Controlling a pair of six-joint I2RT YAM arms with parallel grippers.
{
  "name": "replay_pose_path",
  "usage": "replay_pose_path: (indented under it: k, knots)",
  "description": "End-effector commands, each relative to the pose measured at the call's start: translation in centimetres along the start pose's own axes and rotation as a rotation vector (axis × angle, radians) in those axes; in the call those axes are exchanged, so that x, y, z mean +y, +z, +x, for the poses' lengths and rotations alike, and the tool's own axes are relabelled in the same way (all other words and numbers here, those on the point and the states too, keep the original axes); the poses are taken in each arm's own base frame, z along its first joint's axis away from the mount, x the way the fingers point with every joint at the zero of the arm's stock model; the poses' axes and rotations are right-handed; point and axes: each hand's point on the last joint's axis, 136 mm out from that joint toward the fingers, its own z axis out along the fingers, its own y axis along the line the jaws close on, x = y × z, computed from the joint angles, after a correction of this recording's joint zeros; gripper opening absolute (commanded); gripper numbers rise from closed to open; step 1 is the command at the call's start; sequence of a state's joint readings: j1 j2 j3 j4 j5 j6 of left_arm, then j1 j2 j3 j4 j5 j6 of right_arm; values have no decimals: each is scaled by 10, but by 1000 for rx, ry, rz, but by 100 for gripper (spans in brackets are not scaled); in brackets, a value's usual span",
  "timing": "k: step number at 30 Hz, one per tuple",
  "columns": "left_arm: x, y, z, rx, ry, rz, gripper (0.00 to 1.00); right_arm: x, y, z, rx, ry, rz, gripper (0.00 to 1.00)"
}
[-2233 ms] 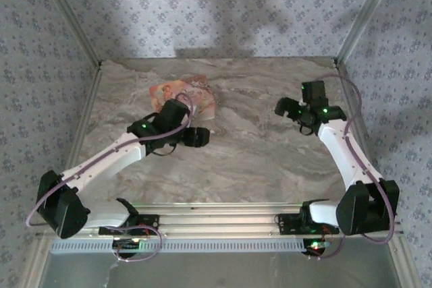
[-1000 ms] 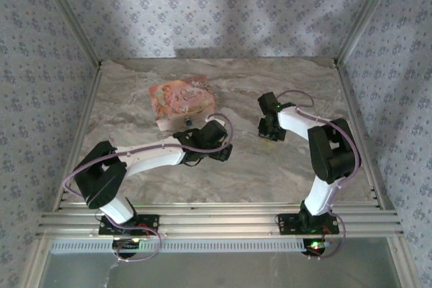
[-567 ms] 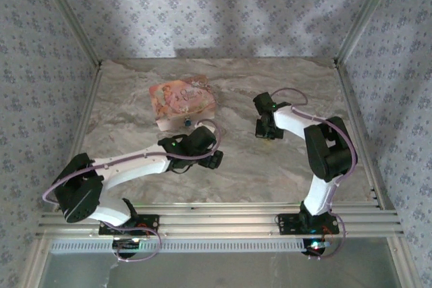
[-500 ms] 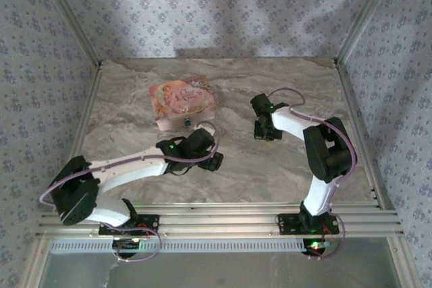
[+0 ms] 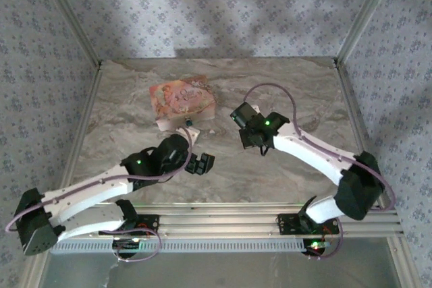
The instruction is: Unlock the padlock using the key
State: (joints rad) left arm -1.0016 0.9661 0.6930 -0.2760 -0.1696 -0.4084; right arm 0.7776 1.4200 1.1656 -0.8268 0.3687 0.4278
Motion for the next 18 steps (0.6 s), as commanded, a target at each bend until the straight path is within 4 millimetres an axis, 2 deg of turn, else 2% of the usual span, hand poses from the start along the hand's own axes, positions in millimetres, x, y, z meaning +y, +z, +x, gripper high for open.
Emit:
replay_pose_path:
  k: [1, 5, 8, 14, 18]
  knots:
    - [-25, -27, -30, -186, 121, 161, 97, 4, -38, -10, -48, -26, -63, 0]
    - [-26, -58, -52, -319, 188, 190, 98, 17, -72, -18, -77, -35, -163, 0]
    - [-32, -68, -64, -314, 188, 279, 94, 27, -90, -25, -94, -47, -239, 0]
    - [-44, -59, -86, -286, 98, 500, 81, 51, -107, -33, -103, -30, -391, 0]
    - [-33, -49, -103, -337, -58, 615, 79, 64, -109, -40, -108, 17, -491, 0]
